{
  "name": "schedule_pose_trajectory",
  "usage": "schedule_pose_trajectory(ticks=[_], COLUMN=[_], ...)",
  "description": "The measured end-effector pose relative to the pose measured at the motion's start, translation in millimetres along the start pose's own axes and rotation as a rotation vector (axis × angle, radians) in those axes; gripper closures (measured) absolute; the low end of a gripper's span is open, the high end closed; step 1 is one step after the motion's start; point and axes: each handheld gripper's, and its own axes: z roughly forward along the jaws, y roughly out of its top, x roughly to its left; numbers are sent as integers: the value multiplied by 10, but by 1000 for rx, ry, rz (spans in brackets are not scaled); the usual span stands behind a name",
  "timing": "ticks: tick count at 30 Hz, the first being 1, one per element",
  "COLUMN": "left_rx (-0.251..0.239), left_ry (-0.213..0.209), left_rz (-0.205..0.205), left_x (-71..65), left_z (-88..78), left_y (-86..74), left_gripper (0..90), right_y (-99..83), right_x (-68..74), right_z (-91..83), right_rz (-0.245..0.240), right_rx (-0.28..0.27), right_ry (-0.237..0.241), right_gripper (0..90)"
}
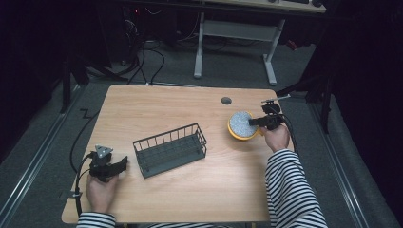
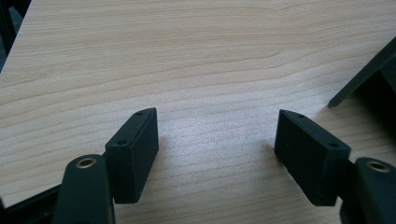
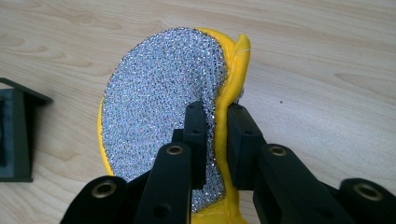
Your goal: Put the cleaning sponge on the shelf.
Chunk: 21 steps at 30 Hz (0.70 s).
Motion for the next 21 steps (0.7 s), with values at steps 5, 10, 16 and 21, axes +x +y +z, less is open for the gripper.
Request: schedule_pose_trajectory(ticks=[5,10,16,21], left_rx=[0,0,-1,0], left_ry=[0,-1,0,0], left_rz=[0,0,0,0], left_x=[0,0,-1,-1], left_z=[0,0,1,1], left_y=[0,0,0,0], left_gripper=[311,311,311,311], right_y=[9,10,2,-5], right_x=[71,110,171,239], right_z=[-77,-151,-243,-328], right_rz=[-29,-47,-71,-99], right_rx=[-15,-25,-36,-49], right_ry=[10,22,41,58], right_gripper=[802,802,803,802])
